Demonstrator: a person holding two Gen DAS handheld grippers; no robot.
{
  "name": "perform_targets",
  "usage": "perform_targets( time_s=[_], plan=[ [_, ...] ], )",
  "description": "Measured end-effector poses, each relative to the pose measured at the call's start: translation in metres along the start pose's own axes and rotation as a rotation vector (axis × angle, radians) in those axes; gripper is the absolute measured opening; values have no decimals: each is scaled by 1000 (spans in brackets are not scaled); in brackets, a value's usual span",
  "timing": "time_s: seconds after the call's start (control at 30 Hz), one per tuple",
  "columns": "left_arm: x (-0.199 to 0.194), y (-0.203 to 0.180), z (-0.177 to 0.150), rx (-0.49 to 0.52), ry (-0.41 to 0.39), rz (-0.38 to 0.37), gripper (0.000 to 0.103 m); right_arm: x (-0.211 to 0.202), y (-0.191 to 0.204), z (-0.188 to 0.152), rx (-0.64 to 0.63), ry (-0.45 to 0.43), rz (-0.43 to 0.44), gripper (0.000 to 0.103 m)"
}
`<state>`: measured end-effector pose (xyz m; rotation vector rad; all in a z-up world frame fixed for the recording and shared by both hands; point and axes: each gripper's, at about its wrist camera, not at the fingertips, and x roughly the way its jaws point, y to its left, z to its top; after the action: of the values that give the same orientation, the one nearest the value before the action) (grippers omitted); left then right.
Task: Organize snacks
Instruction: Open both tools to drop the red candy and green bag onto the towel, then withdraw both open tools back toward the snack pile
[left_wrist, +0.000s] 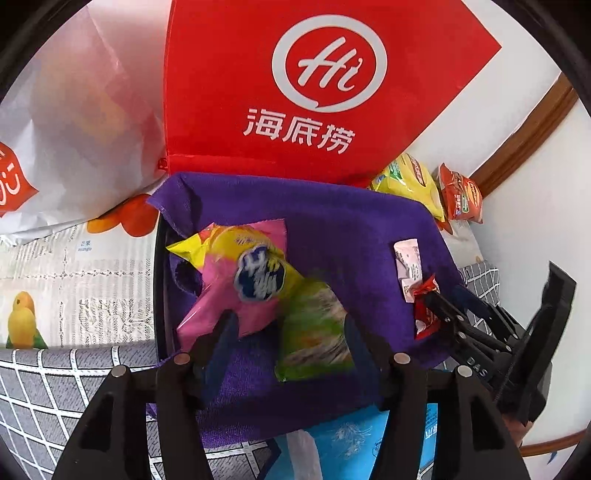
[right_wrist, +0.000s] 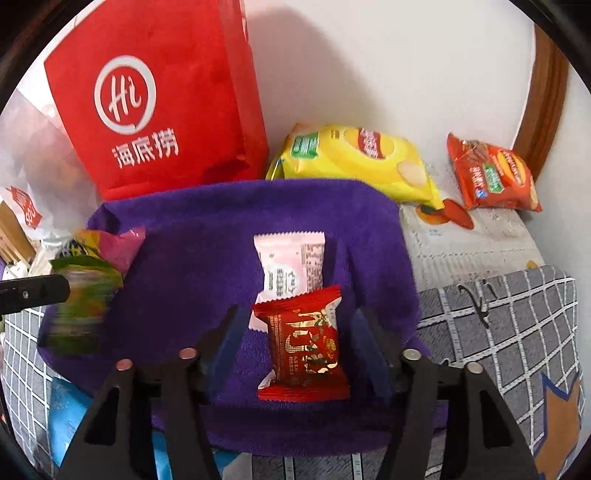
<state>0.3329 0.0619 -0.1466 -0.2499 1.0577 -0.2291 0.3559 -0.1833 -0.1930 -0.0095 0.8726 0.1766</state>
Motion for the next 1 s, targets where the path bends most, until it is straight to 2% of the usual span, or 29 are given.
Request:
perform_targets(
  time_s=[0.07,0.1,0.37,0.57,0.7,0.8,1.0],
  plan=[
    [-5,-2,0,2,1,-9,67,-6,0,1,2,1,-9,72],
    [-7,-3,0,0,-1,-16,68,-10,0,1,5,5,-18,74],
    [-26,-19,-2,18,-23,-7,68,-44,2,-4,24,0,-71,77],
    [-51,-36,-8,77,-80,-3,68,-78,3,-14,35,8,-199,82],
    [-72,-43,-13,94,-133,3,68,-107,-4,-23,39,-47,-183,82],
    [-81,-49,-21,117,-126,4,68,-125,-9,-29,57,-66,-188,82],
    [-113,-52,-49,122,-171,27,68,-154,-5,-44,72,-103,-170,82]
  ],
)
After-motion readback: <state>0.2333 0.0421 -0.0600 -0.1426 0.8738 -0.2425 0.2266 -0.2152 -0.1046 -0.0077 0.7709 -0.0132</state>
